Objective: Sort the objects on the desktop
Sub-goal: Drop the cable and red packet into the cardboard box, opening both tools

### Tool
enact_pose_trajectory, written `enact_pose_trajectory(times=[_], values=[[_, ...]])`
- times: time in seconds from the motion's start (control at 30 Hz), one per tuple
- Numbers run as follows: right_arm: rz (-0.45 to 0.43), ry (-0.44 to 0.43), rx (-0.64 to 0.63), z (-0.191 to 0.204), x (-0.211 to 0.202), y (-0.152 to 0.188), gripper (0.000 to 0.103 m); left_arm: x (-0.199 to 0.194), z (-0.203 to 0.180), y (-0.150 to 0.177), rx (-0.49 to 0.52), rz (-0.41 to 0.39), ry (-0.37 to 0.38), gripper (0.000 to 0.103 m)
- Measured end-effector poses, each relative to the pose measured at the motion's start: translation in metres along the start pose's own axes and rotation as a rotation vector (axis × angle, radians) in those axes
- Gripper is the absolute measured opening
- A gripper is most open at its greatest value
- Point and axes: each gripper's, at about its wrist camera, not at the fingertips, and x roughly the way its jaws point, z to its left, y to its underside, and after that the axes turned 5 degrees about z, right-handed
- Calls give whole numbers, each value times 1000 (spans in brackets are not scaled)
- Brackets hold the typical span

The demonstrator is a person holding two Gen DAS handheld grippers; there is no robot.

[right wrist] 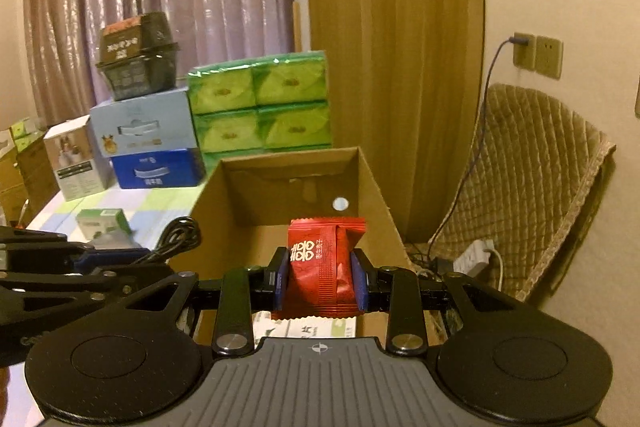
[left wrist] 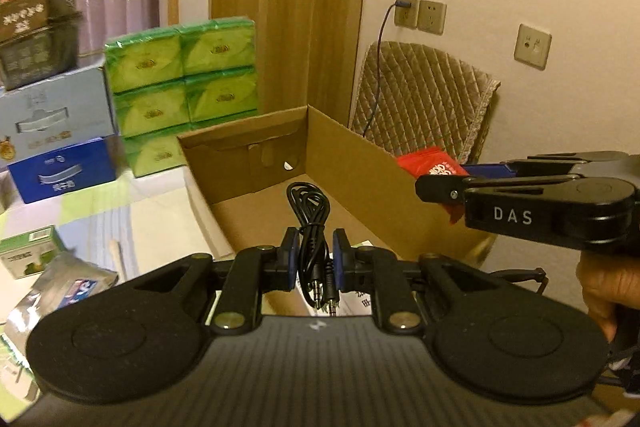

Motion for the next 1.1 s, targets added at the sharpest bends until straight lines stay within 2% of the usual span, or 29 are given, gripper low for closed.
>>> enact_pose_trajectory(times=[0.2,0.53,0.6,0.63,0.67,0.7,0.77,0.93,1.0,1.07,1.1], values=[[24,-9,19,-13,26,-3,30,25,9,3,11,-8,-17,21],[42,-53,35,-5,41,-2,30,-8,42,18,-54,-43,-57,24],[36,-84,53,-3,43,-6,33,-14,46,20,-62,-45,-67,26],[27,-90,62,-2,42,-7,41,-17,49,21,-65,-45,-69,27],[14,-89,64,-1,40,-8,50,-20,50,23,-66,-46,-72,30],[4,-87,62,0,38,-9,52,-23,50,25,-64,-47,-76,33],[-15,-83,59,2,32,-10,55,-30,52,29,-58,-55,-92,46],[-23,-80,54,8,16,-7,61,-49,59,44,-63,-57,-119,53],[-30,-88,54,13,8,-7,64,-59,63,52,-69,-53,-129,59],[-39,-97,47,21,-1,-7,69,-72,69,59,-69,-60,-145,72],[-44,-102,44,26,-6,-8,71,-79,72,62,-67,-65,-154,74]])
